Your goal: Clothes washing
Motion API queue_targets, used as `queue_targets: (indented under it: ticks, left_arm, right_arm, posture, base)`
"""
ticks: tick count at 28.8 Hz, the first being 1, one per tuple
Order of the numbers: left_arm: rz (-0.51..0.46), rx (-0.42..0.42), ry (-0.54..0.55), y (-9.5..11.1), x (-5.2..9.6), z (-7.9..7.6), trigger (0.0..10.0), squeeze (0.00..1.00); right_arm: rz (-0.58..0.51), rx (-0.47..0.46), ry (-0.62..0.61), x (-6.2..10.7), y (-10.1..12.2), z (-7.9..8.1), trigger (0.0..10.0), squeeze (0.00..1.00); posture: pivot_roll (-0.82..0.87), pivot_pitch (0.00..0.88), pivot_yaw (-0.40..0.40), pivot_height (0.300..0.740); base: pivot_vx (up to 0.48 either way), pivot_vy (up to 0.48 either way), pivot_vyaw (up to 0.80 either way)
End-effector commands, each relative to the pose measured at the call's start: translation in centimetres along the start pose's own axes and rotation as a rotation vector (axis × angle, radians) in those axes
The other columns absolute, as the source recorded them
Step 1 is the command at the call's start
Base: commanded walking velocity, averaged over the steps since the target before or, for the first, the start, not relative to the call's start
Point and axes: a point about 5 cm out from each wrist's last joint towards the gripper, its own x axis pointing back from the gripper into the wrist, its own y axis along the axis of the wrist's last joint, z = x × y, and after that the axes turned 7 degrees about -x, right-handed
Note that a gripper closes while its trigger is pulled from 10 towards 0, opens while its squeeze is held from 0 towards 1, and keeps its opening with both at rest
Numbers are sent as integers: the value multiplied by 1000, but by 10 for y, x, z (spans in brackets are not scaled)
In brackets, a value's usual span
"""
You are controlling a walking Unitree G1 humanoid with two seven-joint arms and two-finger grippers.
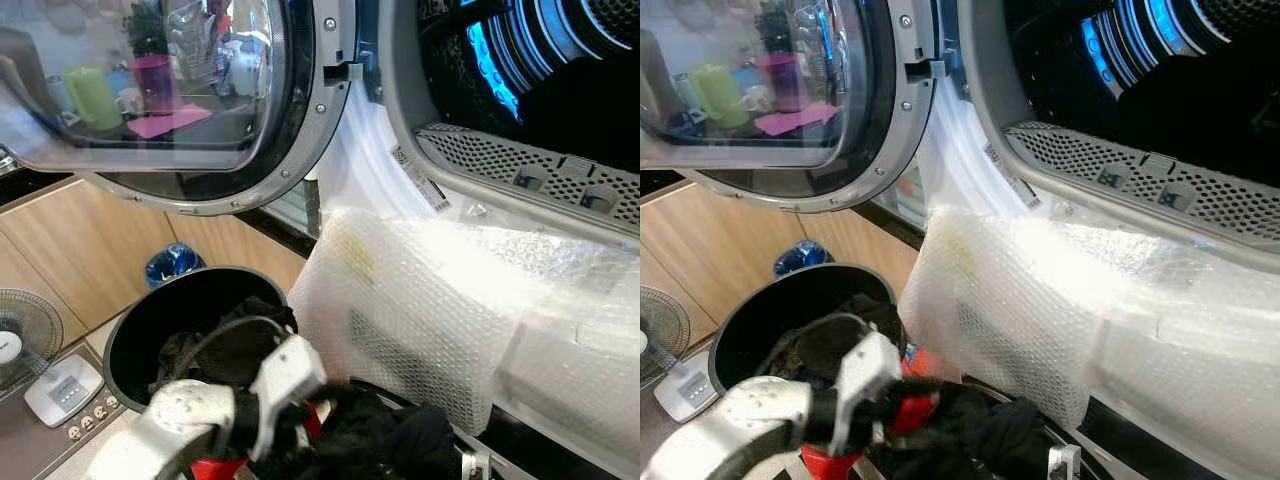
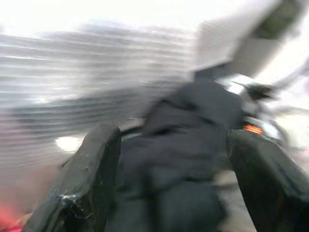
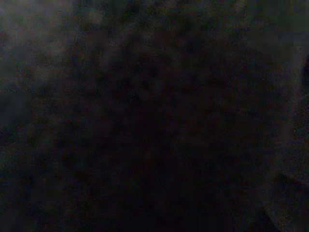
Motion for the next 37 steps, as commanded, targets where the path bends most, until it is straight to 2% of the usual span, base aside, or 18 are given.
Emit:
queue_targets:
  ticks: [1, 3, 4, 5, 9, 12, 16, 18, 23, 24, 26, 27, 29, 31, 33, 35, 36, 37]
  left_arm:
    - [-1, -27, 155, -1, 8, 15, 10000, 1000]
    - [10, -37, 216, -4, 11, 21, 10000, 1000]
    - [12, -37, 329, -10, 13, 31, 10000, 0]
    - [12, -37, 329, -10, 13, 31, 10000, 0]
    - [-46, -5, 554, -18, 11, 46, 10000, 0]
    - [-62, 20, 666, -24, 13, 54, 10000, 0]
    - [-58, 34, 721, -31, 13, 59, 10000, 0]
    - [-54, 39, 722, -33, 12, 59, 10000, 0]
    - [-40, 12, 740, -42, 5, 60, 10000, 0]
    - [-40, 12, 740, -42, 5, 60, 10000, 0]
    - [-44, 4, 749, -42, 4, 61, 10000, 0]
    - [-44, 4, 749, -42, 4, 61, 10000, 0]
    - [-45, -3, 753, -44, 2, 61, 10000, 0]
    - [-49, -6, 743, -46, -3, 58, 10000, 0]
    - [-51, -4, 740, -47, -4, 57, 10000, 0]
    - [-56, -1, 735, -47, -6, 56, 10000, 0]
    - [-56, -1, 735, -47, -6, 56, 10000, 0]
    - [-56, 0, 732, -48, -7, 55, 10000, 0]
  right_arm:
    - [23, 28, 54, -1, 1, 8, 0, 0]
    - [34, 33, 60, -1, 1, 10, 0, 0]
    - [75, 52, 89, 2, 0, 15, 0, 0]
    - [75, 52, 89, 2, 0, 15, 0, 0]
    - [137, 79, 189, 10, 1, 36, 0, 0]
    - [151, 100, 261, 12, 4, 52, 0, 0]
    - [176, 145, 390, 11, 11, 82, 0, 0]
    - [178, 150, 408, 10, 12, 87, 0, 0]
    - [205, 190, 623, 5, 27, 135, 0, 0]
    - [205, 190, 623, 5, 27, 135, 0, 0]
    - [71, 244, 742, -10, 60, 163, 0, 0]
    - [71, 244, 742, -10, 60, 163, 0, 0]
    - [-49, 274, 819, -19, 85, 186, 0, 0]
    - [-239, 325, 937, -31, 130, 218, 0, 0]
    - [-297, 336, 963, -33, 143, 226, 0, 0]
    - [-379, 360, 948, -39, 169, 234, 0, 0]
    - [-379, 360, 948, -39, 169, 234, 0, 0]
    - [-428, 391, 944, -41, 185, 239, 0, 0]
  posture:
    - [-38, 73, 81, 740]
    - [-38, 73, 81, 740]
    - [-49, 83, 74, 740]
    - [-49, 83, 74, 740]
    - [-55, 94, 63, 740]
    - [-59, 97, 61, 740]
    - [-71, 98, 56, 740]
    - [-72, 98, 56, 740]
    - [-81, 95, 53, 740]
    - [-81, 95, 53, 740]
    - [-82, 96, 50, 740]
    - [-82, 96, 50, 740]
    - [-76, 93, 46, 740]
    - [-70, 89, 44, 740]
    - [-70, 89, 44, 740]
    - [-68, 82, 44, 740]
    - [-68, 82, 44, 740]
    - [-67, 81, 42, 740]
  base:
    - [0, 0, 0]
    - [0, 0, 0]
    - [0, 0, 0]
    - [0, 0, 0]
    - [0, 0, 0]
    - [0, 0, 0]
    - [0, 0, 0]
    - [0, 0, 0]
    - [0, 0, 0]
    - [0, 0, 0]
    - [0, 0, 0]
    - [0, 0, 0]
    - [0, 0, 0]
    - [0, 0, 0]
    - [0, 0, 0]
    - [0, 0, 0]
    - [0, 0, 0]
    - [0, 0, 0]
